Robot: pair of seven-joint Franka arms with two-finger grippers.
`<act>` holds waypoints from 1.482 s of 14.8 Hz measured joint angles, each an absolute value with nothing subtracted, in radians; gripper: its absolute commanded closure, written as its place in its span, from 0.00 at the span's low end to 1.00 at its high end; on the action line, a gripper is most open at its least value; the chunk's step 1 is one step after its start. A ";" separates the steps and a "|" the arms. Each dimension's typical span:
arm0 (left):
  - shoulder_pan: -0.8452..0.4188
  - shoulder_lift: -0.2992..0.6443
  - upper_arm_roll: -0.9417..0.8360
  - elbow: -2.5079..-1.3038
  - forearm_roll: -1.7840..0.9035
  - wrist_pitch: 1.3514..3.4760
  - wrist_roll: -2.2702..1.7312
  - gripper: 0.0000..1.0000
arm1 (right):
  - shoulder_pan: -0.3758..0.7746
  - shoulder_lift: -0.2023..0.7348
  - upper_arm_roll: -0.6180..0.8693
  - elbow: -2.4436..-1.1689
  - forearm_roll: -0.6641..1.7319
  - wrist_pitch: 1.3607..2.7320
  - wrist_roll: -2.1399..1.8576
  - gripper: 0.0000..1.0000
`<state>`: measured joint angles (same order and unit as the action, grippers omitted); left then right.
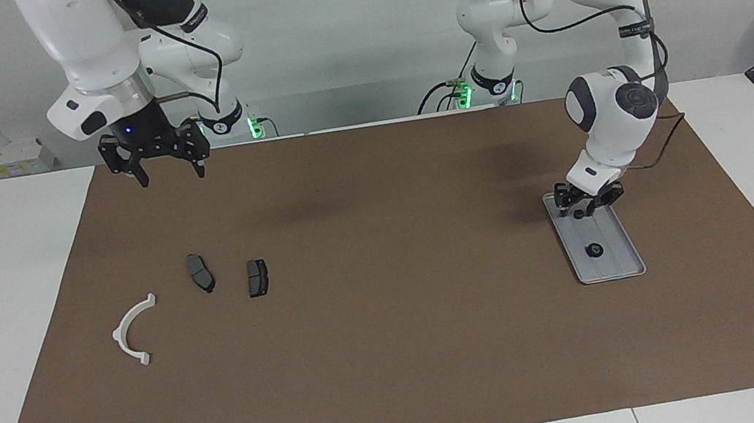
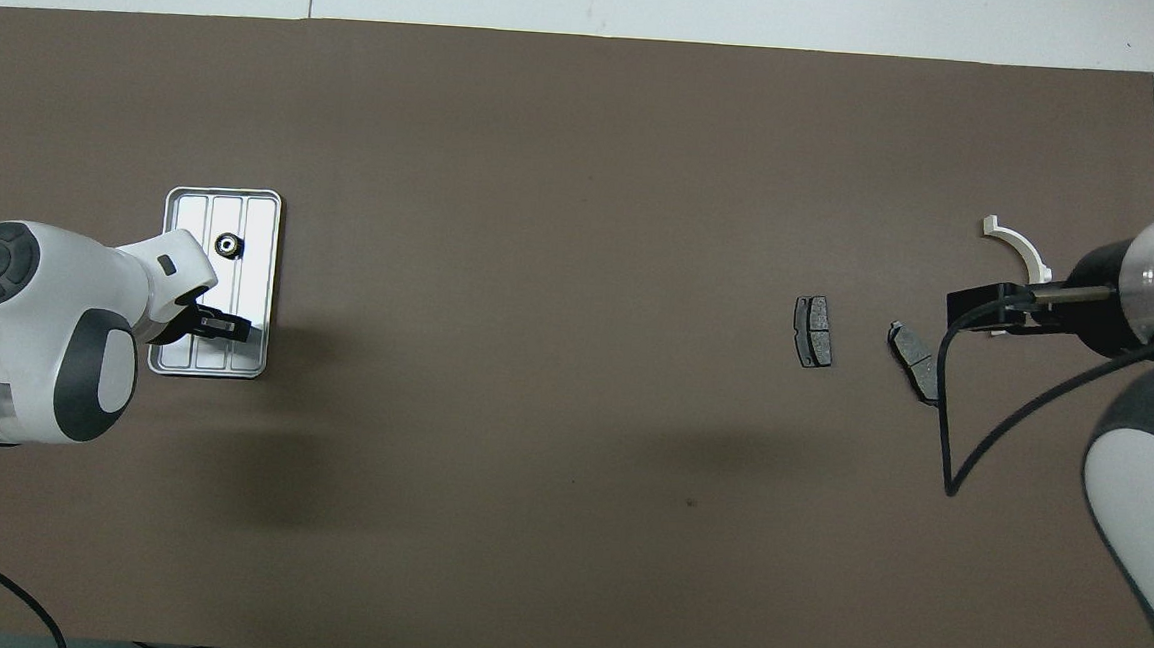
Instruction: Place bearing gear from tray to pile
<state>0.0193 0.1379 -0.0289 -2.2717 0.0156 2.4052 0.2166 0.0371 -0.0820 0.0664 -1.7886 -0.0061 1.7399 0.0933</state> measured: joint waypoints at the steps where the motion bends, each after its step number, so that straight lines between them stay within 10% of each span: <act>1: 0.019 0.137 -0.030 -2.272 0.016 2.405 0.217 0.65 | 0.037 -0.060 0.067 -1.809 -0.006 1.783 0.106 0.00; 9: 0.019 0.132 -0.030 -2.258 0.016 2.408 0.217 0.90 | 0.087 0.128 0.068 -1.832 -0.006 1.971 0.252 0.00; 14: -0.007 0.157 -0.035 -1.923 0.015 2.113 0.193 0.94 | 0.086 0.126 0.067 -1.829 -0.006 1.971 0.253 0.00; 17: -0.123 0.220 -0.043 -1.709 0.009 1.965 0.055 0.98 | 0.085 0.126 0.066 -1.829 -0.006 1.971 0.253 0.00; 22: -0.424 0.276 -0.054 -1.676 -0.012 1.993 -0.257 0.98 | 0.085 0.126 0.066 -1.829 -0.006 1.971 0.253 0.00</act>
<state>-0.4245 0.2757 -0.0536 -1.6758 -0.0119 1.9926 -0.2571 0.0853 0.1262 0.0656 -1.8287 -0.0061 1.9709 0.2529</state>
